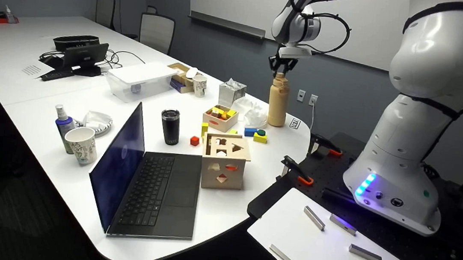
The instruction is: Partially turn the bottle's cap
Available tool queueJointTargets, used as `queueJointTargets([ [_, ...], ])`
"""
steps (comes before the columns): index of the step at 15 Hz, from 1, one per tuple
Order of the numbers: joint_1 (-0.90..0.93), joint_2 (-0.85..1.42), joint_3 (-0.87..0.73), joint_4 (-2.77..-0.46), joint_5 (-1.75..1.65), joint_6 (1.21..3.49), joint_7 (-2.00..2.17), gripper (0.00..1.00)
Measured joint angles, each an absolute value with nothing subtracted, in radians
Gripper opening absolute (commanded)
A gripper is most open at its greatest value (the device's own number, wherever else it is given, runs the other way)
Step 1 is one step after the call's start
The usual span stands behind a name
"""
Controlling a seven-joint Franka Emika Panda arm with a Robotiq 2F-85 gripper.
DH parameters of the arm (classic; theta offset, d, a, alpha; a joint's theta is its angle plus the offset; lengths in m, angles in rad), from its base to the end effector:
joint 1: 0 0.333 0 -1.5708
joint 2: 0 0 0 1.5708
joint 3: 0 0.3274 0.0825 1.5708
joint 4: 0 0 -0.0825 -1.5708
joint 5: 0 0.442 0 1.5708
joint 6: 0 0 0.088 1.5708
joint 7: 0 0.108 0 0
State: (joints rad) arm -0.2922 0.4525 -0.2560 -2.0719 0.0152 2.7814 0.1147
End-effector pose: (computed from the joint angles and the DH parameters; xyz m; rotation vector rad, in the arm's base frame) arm 0.5596 -0.3401 0.2059 2.8152 -0.9275 0.3639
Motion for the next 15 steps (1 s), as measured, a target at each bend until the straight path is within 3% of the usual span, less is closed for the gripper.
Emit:
queueJointTargets([
  [15, -0.393, 0.458, -0.157, -2.044, 0.060, 2.750, -0.146, 0.20],
])
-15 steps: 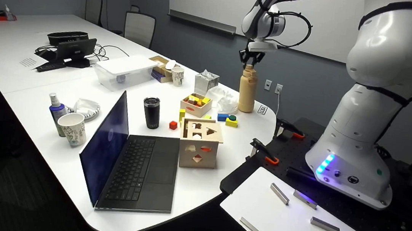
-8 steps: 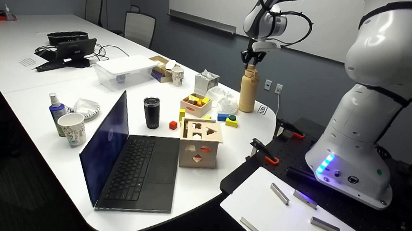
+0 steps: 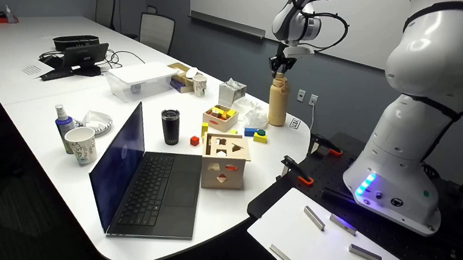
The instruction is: Partially turn the bottle's cap
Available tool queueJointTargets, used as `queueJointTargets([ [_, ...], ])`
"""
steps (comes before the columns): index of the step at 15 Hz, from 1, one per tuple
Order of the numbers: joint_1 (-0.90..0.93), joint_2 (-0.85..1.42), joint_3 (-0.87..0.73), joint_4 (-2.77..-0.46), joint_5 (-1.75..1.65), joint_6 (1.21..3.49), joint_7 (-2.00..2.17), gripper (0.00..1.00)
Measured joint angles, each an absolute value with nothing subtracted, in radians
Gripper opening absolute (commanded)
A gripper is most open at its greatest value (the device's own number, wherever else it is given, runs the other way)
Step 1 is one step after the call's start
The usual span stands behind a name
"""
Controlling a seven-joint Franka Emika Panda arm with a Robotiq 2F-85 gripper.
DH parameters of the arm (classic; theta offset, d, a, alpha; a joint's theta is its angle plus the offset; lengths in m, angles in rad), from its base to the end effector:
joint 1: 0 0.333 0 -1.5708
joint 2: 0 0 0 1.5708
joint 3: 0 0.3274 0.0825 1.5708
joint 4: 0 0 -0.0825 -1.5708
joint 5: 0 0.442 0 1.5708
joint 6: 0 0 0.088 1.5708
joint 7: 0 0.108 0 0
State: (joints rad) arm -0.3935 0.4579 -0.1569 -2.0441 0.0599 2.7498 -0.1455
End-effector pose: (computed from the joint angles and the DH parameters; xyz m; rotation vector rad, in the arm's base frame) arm 0.5632 -0.3464 0.2053 2.9309 -0.6441 0.3420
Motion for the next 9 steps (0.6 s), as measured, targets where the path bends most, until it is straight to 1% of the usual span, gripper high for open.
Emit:
queueJointTargets([
  [5, -0.402, 0.469, -0.149, -2.021, 0.067, 2.731, -0.155, 0.20],
  [6, -0.402, 0.470, -0.150, -2.019, 0.067, 2.730, -0.155, 0.43],
  [7, -0.402, 0.471, -0.151, -2.018, 0.067, 2.729, -0.155, 0.70],
  [8, -0.402, 0.472, -0.154, -2.017, 0.067, 2.728, -0.153, 0.72],
  [9, -0.403, 0.472, -0.156, -2.016, 0.068, 2.728, -0.152, 0.77],
])
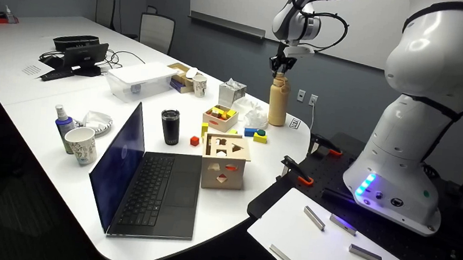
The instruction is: Partially turn the bottle's cap
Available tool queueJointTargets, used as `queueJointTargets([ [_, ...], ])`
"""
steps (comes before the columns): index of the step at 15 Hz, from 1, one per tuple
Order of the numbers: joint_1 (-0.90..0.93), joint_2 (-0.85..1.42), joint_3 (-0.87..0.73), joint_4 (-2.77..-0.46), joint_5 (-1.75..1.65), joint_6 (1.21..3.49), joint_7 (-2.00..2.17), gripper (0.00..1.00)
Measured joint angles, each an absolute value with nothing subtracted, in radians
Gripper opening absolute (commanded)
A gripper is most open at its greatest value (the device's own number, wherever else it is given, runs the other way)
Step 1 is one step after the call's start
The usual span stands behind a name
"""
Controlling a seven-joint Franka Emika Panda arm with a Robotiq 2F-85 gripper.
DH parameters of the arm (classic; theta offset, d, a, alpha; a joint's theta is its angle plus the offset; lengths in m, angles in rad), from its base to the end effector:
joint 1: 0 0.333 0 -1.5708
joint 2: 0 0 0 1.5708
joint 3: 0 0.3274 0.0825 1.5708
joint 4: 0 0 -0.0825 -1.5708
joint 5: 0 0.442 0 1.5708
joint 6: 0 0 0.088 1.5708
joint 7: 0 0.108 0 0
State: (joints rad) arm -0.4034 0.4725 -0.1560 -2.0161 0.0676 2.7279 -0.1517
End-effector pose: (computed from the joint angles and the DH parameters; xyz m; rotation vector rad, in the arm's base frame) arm 0.5663 -0.3549 0.2057 2.9336 -0.6571 0.3312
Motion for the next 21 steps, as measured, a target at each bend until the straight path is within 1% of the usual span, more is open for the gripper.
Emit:
queueJointTargets([
  [3, -0.411, 0.486, -0.156, -2.016, 0.070, 2.724, -0.152, 0.98],
  [4, -0.412, 0.490, -0.156, -2.016, 0.072, 2.723, -0.152, 1.00],
  [13, -0.384, 0.480, -0.169, -1.985, 0.077, 2.722, -0.083, 1.00],
  [15, -0.343, 0.466, -0.206, -1.978, 0.061, 2.722, -0.009, 1.00],
  [18, -0.242, 0.443, -0.310, -1.974, 0.008, 2.711, 0.196, 1.00],
  [21, -0.153, 0.410, -0.390, -1.974, -0.046, 2.639, 0.382, 1.00],
])
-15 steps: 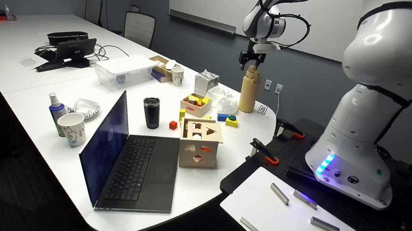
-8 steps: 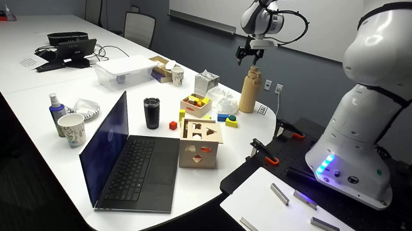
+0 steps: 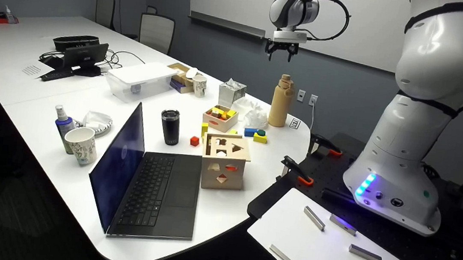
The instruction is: Partially turn the bottle's cap
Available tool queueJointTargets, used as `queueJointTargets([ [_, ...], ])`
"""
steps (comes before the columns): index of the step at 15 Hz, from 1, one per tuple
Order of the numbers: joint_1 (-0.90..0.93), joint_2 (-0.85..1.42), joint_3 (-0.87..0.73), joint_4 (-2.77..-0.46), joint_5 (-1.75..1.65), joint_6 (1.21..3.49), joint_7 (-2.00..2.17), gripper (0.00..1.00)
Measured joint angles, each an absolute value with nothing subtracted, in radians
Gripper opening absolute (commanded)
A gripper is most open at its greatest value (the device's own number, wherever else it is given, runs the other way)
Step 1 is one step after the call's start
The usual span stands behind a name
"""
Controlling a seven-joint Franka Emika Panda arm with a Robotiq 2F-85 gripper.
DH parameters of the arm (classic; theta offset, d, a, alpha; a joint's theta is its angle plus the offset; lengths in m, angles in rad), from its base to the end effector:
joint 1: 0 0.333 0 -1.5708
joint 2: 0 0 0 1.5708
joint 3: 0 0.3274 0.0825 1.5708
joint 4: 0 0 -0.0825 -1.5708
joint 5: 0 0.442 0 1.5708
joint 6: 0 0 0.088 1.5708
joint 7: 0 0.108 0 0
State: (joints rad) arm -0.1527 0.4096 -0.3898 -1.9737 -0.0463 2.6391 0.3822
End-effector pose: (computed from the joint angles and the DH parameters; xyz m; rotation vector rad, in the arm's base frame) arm 0.5923 -0.3428 0.2735 2.6676 -1.1850 0.3946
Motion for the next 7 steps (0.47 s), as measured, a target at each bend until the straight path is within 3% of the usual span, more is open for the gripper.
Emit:
queueJointTargets([
  [7, -0.092, 0.313, -0.397, -1.975, -0.073, 2.480, 0.566, 1.00],
])
